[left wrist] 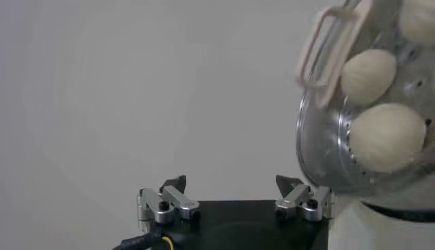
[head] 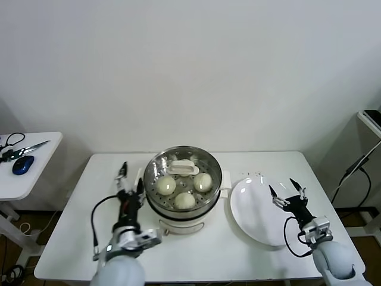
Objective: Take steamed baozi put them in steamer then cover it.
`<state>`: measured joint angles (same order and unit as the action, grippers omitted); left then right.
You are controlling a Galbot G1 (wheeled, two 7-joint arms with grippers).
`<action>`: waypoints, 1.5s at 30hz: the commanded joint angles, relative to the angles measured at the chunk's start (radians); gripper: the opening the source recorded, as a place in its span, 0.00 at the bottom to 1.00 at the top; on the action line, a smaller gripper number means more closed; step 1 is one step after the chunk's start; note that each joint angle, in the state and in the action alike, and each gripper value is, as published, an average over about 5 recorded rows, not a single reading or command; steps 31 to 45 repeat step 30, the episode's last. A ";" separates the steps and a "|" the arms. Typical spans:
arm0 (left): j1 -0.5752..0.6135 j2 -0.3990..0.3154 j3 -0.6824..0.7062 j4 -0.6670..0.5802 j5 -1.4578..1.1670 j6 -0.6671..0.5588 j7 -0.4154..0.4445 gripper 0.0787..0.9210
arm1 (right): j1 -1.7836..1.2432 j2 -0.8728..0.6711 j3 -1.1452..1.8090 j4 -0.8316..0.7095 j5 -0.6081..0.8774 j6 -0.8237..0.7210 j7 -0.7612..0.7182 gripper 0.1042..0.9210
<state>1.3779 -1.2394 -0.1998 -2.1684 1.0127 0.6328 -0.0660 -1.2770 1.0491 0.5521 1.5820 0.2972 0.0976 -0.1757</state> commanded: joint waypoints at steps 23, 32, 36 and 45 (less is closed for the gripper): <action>0.252 -0.158 -0.473 0.285 -1.150 -0.825 -0.056 0.88 | -0.126 0.066 0.066 0.066 0.031 0.054 -0.042 0.88; 0.255 -0.165 -0.475 0.285 -1.137 -0.834 -0.040 0.88 | -0.127 0.069 0.074 0.065 0.031 0.056 -0.042 0.88; 0.255 -0.165 -0.475 0.285 -1.137 -0.834 -0.040 0.88 | -0.127 0.069 0.074 0.065 0.031 0.056 -0.042 0.88; 0.255 -0.165 -0.475 0.285 -1.137 -0.834 -0.040 0.88 | -0.127 0.069 0.074 0.065 0.031 0.056 -0.042 0.88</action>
